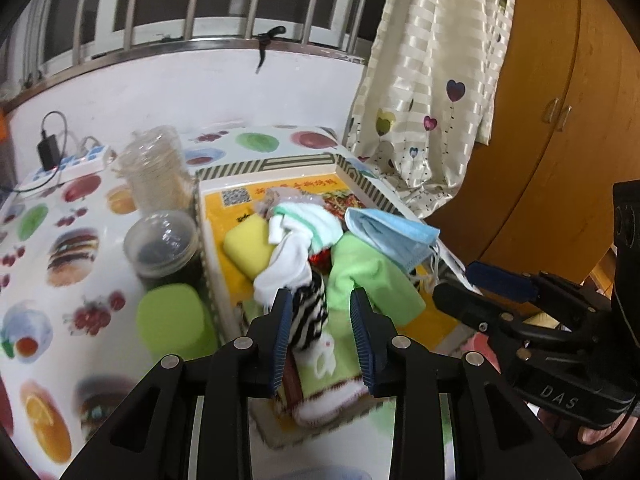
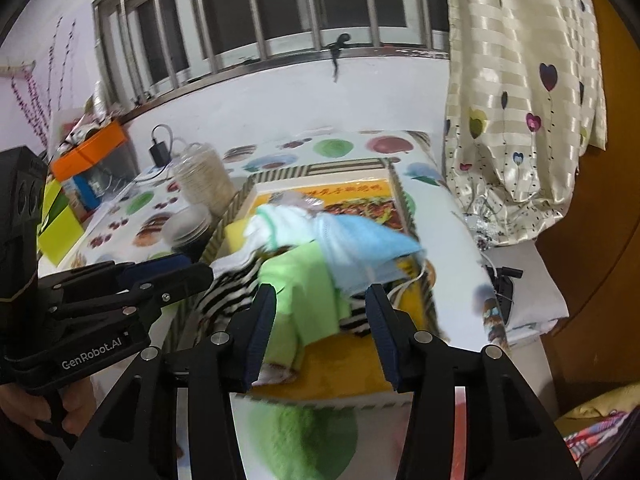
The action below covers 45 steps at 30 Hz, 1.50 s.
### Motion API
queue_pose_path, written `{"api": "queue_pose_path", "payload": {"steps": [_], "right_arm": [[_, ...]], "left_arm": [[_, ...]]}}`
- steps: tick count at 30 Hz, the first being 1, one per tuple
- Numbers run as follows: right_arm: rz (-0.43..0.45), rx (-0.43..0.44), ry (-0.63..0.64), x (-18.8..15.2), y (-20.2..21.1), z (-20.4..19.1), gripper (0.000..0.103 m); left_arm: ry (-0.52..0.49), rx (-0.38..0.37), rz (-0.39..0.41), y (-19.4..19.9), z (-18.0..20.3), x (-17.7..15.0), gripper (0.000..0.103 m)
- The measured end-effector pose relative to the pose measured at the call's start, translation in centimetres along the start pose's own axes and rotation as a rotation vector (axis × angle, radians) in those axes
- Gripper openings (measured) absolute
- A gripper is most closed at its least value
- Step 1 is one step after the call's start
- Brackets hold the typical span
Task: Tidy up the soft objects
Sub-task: 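Withdraw both open grippers from the box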
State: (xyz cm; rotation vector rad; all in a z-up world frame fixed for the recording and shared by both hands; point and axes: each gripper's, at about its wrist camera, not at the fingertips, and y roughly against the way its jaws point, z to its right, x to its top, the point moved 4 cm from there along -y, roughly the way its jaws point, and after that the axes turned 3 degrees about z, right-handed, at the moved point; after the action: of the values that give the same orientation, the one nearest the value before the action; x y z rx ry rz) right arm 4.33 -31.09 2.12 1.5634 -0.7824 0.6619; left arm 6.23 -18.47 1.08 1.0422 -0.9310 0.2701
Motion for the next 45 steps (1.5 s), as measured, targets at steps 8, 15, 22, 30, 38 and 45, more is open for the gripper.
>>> {"api": "queue_pose_path", "payload": {"steps": [8, 15, 22, 30, 38, 45], "right_arm": [[-0.03, 0.029, 0.059, -1.8, 1.0, -2.5, 0.048], [-0.039, 0.037, 0.086, -2.8, 1.7, -4.0, 0.048], [-0.054, 0.047, 0.106, -3.4, 1.6, -4.8, 0.048], [-0.07, 0.058, 0.126, -3.8, 1.3, -5.6, 0.048], [-0.08, 0.066, 0.139, -4.0, 1.0, -6.1, 0.048], [-0.082, 0.068, 0.142, -4.1, 0.9, -6.3, 0.048]], "left_arm": [[0.024, 0.045, -0.002, 2.2, -0.4, -2.2, 0.029], [0.036, 0.091, -0.022, 2.9, -0.8, -3.6, 0.029], [0.046, 0.108, -0.038, 3.0, -1.1, -4.5, 0.029], [0.046, 0.121, -0.052, 2.8, -1.3, -5.2, 0.029], [0.061, 0.121, -0.062, 2.6, -1.8, -5.5, 0.029], [0.054, 0.142, -0.07, 2.4, -1.8, -5.7, 0.029]]}}
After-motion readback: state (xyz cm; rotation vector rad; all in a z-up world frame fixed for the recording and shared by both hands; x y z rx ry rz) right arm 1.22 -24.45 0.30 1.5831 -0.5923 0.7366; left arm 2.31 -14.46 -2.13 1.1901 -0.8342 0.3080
